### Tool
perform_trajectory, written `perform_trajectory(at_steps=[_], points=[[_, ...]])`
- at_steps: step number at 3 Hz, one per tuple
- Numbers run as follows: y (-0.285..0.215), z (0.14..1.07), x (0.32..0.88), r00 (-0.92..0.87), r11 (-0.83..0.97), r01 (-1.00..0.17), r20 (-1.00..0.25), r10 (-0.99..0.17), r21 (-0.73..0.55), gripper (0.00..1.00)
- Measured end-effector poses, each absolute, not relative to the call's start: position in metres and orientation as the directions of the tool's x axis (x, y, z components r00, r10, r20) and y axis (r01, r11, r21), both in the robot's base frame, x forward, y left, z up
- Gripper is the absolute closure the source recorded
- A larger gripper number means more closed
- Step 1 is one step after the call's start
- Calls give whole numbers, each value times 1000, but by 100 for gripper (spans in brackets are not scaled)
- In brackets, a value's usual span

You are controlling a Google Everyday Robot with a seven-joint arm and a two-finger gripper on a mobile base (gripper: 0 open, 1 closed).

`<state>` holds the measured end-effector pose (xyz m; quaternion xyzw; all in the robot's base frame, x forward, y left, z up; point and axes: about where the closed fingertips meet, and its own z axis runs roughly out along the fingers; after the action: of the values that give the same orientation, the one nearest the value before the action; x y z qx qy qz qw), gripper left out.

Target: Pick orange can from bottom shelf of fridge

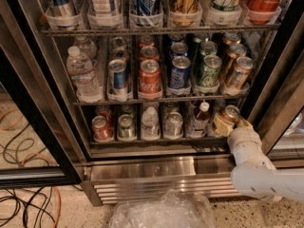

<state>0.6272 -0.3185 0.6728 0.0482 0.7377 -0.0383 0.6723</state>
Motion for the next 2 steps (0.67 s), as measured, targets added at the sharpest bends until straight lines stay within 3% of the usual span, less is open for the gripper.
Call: perform_trajectory(at_steps=[2], points=[[-273,691,584,-83,997,-70,-996,25,31,100]])
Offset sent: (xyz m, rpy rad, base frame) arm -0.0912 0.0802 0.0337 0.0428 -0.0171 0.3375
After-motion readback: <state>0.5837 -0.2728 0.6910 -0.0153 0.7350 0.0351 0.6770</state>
